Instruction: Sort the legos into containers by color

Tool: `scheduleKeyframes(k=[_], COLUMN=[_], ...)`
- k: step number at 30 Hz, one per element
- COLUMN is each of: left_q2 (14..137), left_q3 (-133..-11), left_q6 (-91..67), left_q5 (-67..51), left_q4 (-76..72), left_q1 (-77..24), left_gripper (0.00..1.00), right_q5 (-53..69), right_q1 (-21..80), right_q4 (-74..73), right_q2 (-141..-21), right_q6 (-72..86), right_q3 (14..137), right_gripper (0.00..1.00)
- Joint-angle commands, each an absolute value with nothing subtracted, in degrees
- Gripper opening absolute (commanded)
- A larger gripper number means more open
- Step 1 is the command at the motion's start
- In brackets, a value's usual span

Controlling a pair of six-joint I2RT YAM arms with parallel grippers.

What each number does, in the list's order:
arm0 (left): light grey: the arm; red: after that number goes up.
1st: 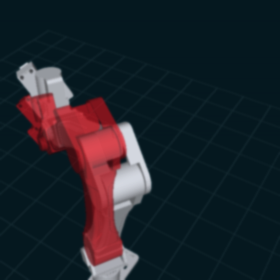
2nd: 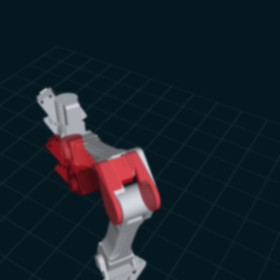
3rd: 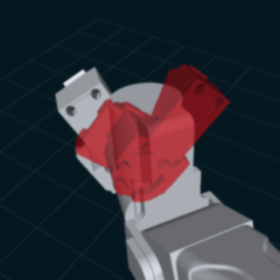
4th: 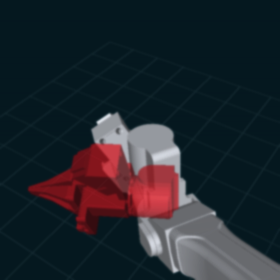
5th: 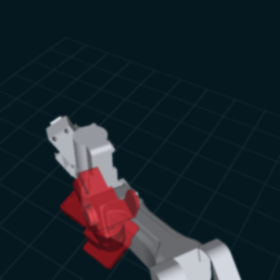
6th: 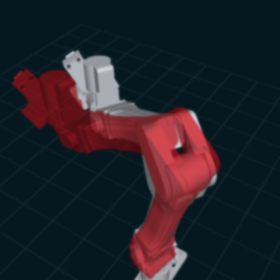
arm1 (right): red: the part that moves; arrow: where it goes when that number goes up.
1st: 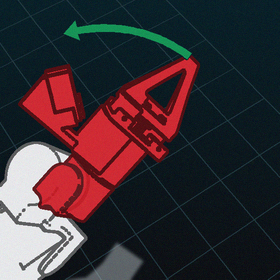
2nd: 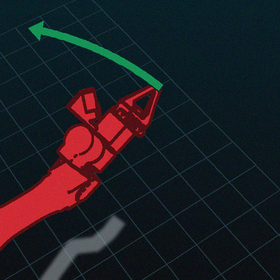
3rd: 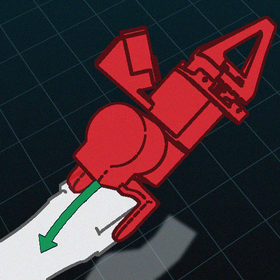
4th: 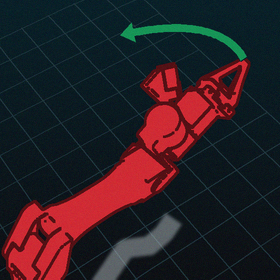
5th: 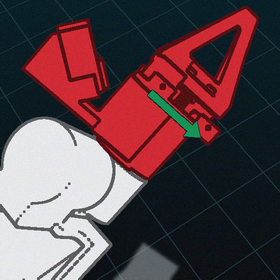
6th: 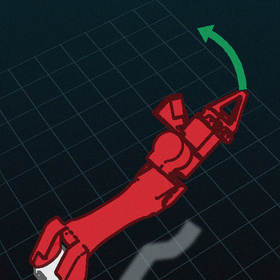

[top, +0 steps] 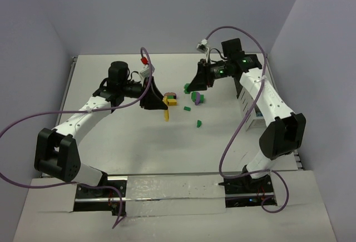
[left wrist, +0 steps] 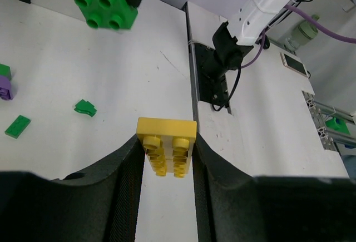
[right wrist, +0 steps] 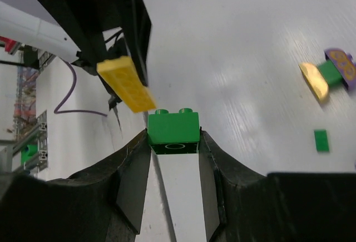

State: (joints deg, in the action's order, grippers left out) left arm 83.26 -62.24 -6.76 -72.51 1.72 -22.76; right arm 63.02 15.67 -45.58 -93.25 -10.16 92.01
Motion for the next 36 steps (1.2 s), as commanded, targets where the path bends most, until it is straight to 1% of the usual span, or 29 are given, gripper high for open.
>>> scheduleKeyframes(k=[1,3,6,7,8,9,12,17,24,34,36], left_q2=[82.18,82.27,82.72,82.92,83.20,83.53,84.29,85.16,85.41,86.45,86.73], left_q3=[-63.12,-63.54,-63.68,-63.76,-64.08,-64.63,-65.56,-67.11,-67.13,-68.01,-68.26], left_q6=[-5.18,-5.10,-7.07,-7.64,-8.18,-9.27,-10.28,-11.10,-11.34,-12.42,-12.95], left_q5=[-73.41,-71.01,-65.77,-64.70,-63.47,-60.95,-55.88,-52.95,-50.82,-51.14,-51.20], left_q4=[1.33,1.54,-0.83,-2.07,-2.69,-3.20,-3.69,-3.92,-4.39,-5.04,-5.50], left_q1=[-22.33,-22.32,-22.38,-22.41,-22.44,-22.51,-22.68,-22.68,-22.68,-22.59,-22.59], left_gripper=[0.00,0.00,0.00,0.00,0.00,0.00,0.00,0.00,0.00,0.00,0.00], right_q5=[62.01,57.02,47.93,45.73,42.84,37.03,28.55,22.27,14.34,12.47,12.32], right_q1=[10.67,5.32,-4.47,-6.22,-7.91,-11.28,-15.57,-17.53,-17.77,-18.02,-17.95], right_q4=[-49.94,-53.64,-55.54,-55.63,-55.60,-55.32,-50.65,-43.92,-33.81,-32.04,-31.68], right_q2=[-88.03,-86.67,-85.37,-85.26,-85.22,-85.16,-84.38,-84.56,-86.67,-90.13,-90.33], right_q6=[-15.55,-19.07,-22.35,-22.67,-23.12,-24.06,-24.00,-22.31,-17.19,-16.79,-16.63], right_q3=[90.33,89.48,88.48,88.33,87.97,87.19,82.87,78.30,76.42,76.29,75.97], right_gripper=[0.00,0.00,0.00,0.00,0.00,0.00,0.00,0.00,0.00,0.00,0.03])
